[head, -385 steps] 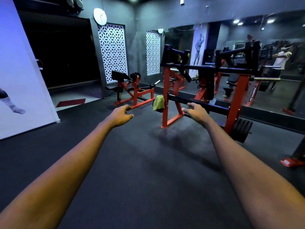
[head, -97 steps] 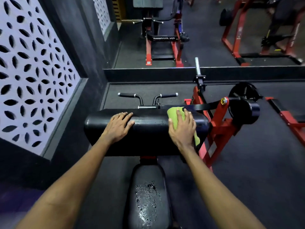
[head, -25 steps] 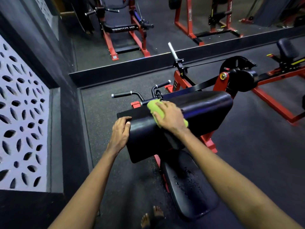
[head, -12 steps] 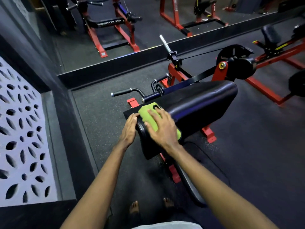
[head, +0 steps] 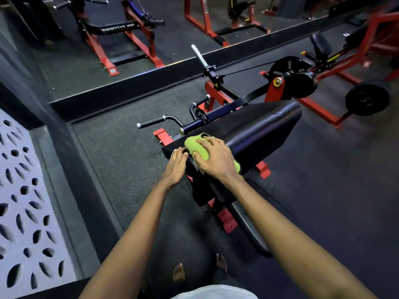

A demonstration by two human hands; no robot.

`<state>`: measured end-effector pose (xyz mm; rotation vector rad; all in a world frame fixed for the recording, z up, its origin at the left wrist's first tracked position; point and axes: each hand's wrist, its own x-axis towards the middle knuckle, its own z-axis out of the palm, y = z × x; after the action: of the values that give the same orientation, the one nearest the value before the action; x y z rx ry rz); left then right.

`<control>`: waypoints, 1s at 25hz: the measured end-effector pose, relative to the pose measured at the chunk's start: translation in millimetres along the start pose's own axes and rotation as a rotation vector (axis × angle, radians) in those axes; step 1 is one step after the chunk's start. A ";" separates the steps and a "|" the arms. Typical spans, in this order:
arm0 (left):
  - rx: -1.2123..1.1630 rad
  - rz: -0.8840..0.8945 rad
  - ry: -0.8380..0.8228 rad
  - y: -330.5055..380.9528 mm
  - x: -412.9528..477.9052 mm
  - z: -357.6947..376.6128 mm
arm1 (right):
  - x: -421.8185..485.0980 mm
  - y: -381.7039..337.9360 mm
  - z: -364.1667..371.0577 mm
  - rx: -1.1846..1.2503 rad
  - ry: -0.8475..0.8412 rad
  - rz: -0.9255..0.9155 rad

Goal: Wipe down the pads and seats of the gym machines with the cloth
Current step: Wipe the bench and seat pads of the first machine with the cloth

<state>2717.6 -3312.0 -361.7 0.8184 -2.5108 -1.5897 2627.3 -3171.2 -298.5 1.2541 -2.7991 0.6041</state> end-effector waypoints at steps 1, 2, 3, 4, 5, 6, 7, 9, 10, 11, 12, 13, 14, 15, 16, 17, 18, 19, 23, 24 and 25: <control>0.011 -0.011 -0.007 -1.1 1.3 -1.1 | 9.7 9.1 -7.4 -0.014 -0.034 0.009; 0.021 -0.021 -0.005 -1.7 1.5 -2.0 | 23.5 20.5 -14.7 -0.042 -0.064 0.053; 0.027 -0.025 -0.005 -2.4 1.9 -2.3 | 38.2 33.4 -22.7 -0.071 -0.086 0.124; 0.036 -0.017 -0.001 -2.7 1.3 -2.5 | 51.8 45.8 -31.6 -0.094 -0.102 0.206; 0.049 -0.002 0.010 -2.0 0.7 -2.8 | 62.8 55.8 -37.6 -0.105 -0.106 0.277; 0.065 0.012 0.023 -0.6 1.3 -3.0 | 70.2 59.3 -40.0 -0.119 -0.111 0.319; 0.079 0.013 0.045 -0.3 2.6 -2.7 | 73.2 53.9 -38.6 -0.160 -0.118 0.319; 0.089 0.000 0.072 -4.5 9.8 -2.6 | 69.6 29.7 -27.7 -0.252 -0.164 0.211; 0.086 -0.012 0.057 -6.6 13.5 -3.6 | 64.7 17.9 -21.4 -0.265 -0.195 0.142; 0.096 -0.027 0.037 -9.0 17.6 -5.6 | 60.1 11.5 -18.0 -0.256 -0.236 0.082; 0.108 -0.042 0.009 -11.1 21.4 -7.3 | 60.1 12.6 -17.3 -0.224 -0.278 0.046; 0.115 -0.048 -0.012 -13.1 24.8 -8.2 | 66.7 18.5 -21.8 -0.187 -0.318 0.061; 0.126 -0.043 -0.024 -13.6 26.5 -8.9 | 80.9 31.0 -26.1 -0.156 -0.342 0.111; 0.129 -0.035 -0.027 -13.9 26.1 -9.1 | 96.8 43.5 -30.9 -0.149 -0.360 0.181; 0.118 -0.030 -0.028 -13.6 25.7 -10.4 | 113.7 53.5 -35.4 -0.152 -0.372 0.245; 0.105 -0.030 -0.027 -16.5 25.5 -10.6 | 127.7 59.0 -36.8 -0.165 -0.390 0.294; 0.108 -0.026 -0.023 -19.4 23.6 -9.3 | 135.8 60.7 -33.8 -0.184 -0.416 0.322; 0.121 -0.026 -0.018 -23.6 24.0 -7.8 | 140.2 57.3 -29.2 -0.220 -0.448 0.323; 0.068 -0.136 -0.042 -51.0 42.3 -16.7 | 135.5 20.4 -10.4 -0.358 -0.611 0.164; 0.012 -0.149 -0.061 -59.9 49.2 -20.6 | 129.9 13.2 -7.1 -0.344 -0.640 0.110; -0.046 -0.155 -0.076 -69.7 57.4 -24.0 | 124.3 7.0 -4.1 -0.311 -0.660 0.063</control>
<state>2704.0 -3381.2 -423.0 0.9864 -2.5064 -1.7504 2537.4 -3254.4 -276.2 1.5073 -3.2527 -0.3135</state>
